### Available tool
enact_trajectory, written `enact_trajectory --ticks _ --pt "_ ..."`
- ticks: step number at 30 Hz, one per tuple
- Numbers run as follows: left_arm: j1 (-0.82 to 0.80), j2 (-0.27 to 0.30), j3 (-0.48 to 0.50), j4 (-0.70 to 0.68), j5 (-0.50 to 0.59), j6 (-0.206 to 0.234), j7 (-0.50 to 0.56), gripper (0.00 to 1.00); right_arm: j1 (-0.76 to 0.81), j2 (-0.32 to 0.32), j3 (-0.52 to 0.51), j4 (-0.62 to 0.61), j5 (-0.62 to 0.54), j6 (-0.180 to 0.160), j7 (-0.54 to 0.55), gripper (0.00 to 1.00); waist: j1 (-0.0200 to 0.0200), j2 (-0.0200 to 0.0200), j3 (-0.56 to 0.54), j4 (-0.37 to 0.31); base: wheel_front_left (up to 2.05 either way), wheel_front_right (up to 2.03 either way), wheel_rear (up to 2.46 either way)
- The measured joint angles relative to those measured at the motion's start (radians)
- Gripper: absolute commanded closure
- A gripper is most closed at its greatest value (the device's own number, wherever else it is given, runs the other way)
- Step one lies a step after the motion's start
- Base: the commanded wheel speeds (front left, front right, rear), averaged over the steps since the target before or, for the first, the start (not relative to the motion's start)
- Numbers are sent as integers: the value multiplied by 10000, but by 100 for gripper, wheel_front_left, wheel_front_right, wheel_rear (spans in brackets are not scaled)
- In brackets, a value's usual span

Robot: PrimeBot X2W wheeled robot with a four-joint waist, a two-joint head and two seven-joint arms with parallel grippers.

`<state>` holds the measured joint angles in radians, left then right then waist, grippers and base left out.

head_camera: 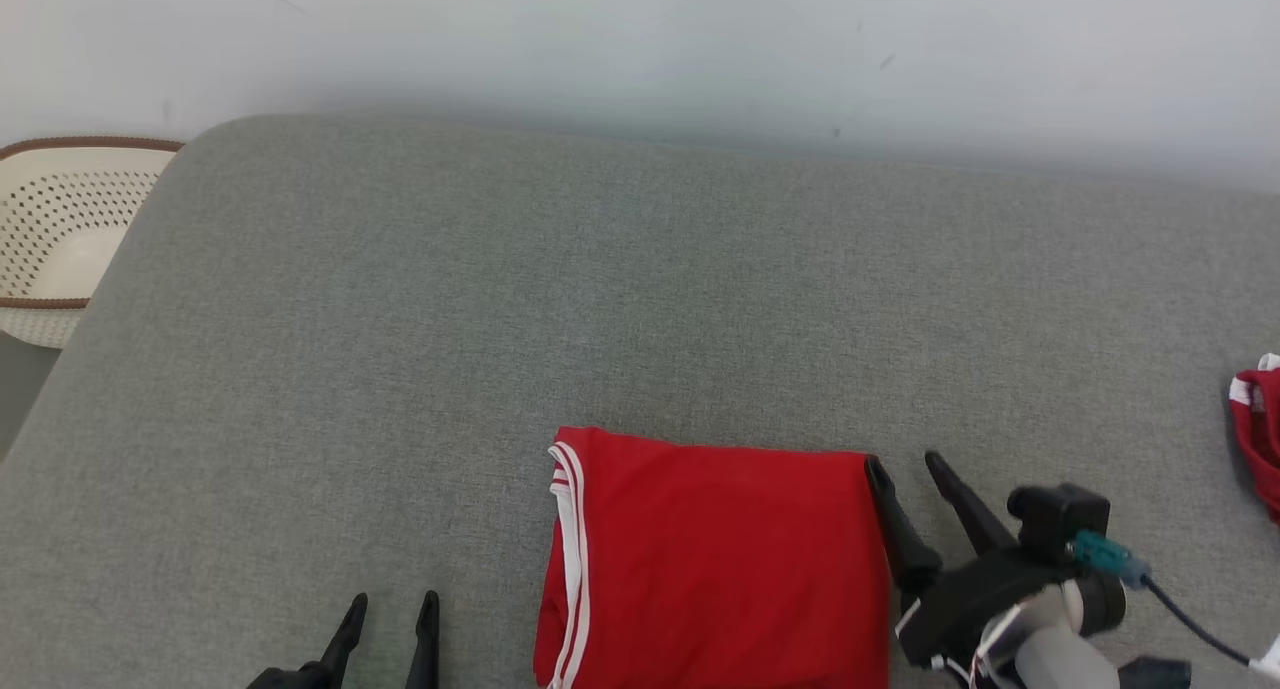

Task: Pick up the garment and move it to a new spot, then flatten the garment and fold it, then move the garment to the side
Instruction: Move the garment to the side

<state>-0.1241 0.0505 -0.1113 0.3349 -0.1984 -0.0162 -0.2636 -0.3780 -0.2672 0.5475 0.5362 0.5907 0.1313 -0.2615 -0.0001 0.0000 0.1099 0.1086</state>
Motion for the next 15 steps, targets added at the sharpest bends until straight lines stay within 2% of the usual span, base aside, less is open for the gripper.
enact_trajectory --ticks 4,10,15 --pt "-12 0 -10 -40 58 -50 0 0 476 27 109 180 0 0 2 0 0 0 56 -52 0 0 0" --pt "-50 -2 -69 -59 84 -71 0 0 514 224 109 631 -8 0 2 0 0 0 117 69 0 0 0" --pt "-52 -2 -98 -67 86 -71 0 0 452 385 500 1009 136 0 -31 0 0 0 108 238 0 0 0"
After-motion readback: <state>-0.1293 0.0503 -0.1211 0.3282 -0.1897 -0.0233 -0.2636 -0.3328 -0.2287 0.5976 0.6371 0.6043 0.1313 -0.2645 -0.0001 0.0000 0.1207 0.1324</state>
